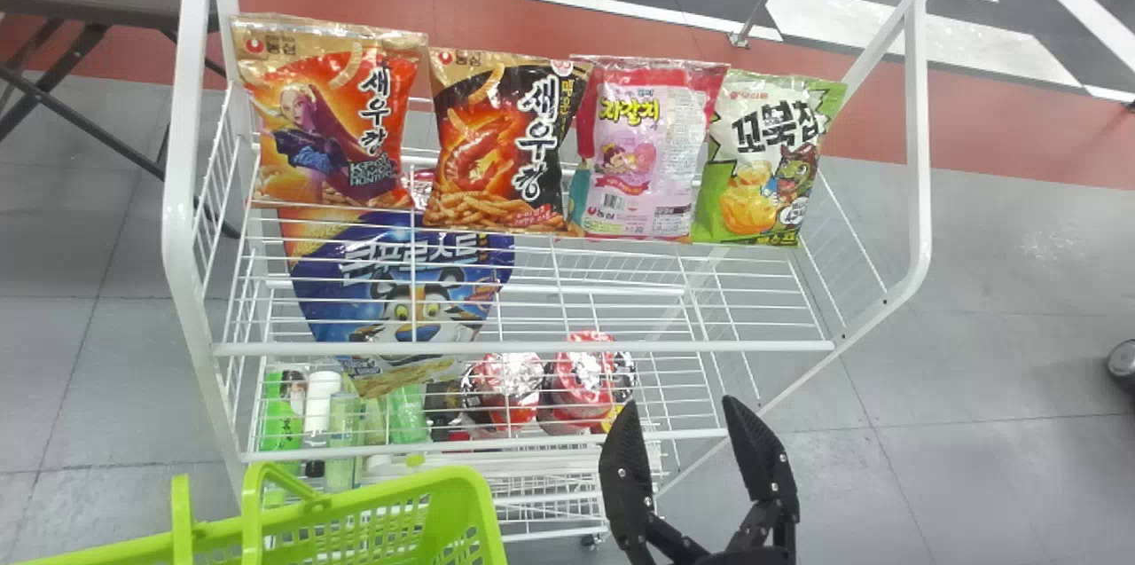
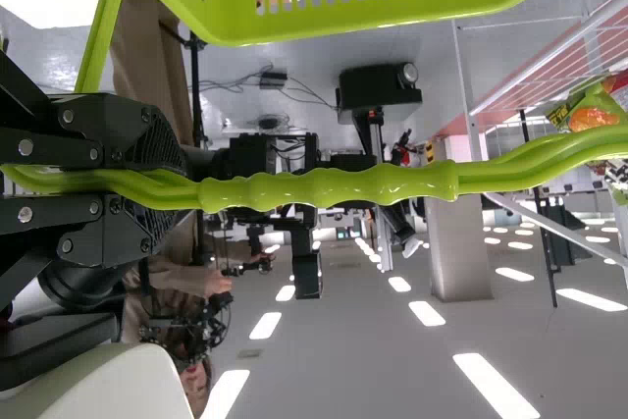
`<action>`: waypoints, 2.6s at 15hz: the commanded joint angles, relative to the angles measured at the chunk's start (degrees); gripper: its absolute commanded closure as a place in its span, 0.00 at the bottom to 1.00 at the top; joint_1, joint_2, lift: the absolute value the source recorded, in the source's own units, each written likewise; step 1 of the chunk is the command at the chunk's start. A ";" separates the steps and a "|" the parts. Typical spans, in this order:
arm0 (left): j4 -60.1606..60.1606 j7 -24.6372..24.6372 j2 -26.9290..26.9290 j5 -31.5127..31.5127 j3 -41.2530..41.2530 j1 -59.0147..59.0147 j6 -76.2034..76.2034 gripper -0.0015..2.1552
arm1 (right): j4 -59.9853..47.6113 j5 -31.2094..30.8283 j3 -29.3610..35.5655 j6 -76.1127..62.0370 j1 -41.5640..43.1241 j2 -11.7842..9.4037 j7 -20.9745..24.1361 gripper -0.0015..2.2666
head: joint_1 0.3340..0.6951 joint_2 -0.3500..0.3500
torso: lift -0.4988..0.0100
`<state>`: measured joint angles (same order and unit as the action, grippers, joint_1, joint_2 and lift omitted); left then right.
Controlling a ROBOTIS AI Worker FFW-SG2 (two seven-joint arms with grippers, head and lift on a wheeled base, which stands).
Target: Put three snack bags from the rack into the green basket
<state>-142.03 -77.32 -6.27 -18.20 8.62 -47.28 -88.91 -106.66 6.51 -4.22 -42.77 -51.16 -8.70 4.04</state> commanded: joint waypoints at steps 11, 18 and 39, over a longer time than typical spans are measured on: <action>-0.09 -0.64 -0.06 -0.26 0.00 -0.09 -0.18 1.00 | -0.39 -0.36 -0.09 -0.86 -0.44 0.00 0.00 0.07 | 1.00 0.00 | 0.98; -0.18 -0.38 -0.06 -0.17 -0.44 0.00 -0.18 1.00 | 2.77 -0.71 -1.06 8.98 10.29 0.18 0.00 0.07 | 1.00 0.00 | 0.98; 5.27 -1.96 -1.29 -1.23 -1.06 5.10 -1.06 1.00 | 34.41 -0.80 -8.70 25.33 52.56 2.99 -1.23 0.08 | 1.00 0.20 | 0.98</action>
<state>-137.00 -79.25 -7.40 -19.30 7.54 -42.23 -89.96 -74.85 5.93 -12.37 -17.70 -0.76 -6.00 2.81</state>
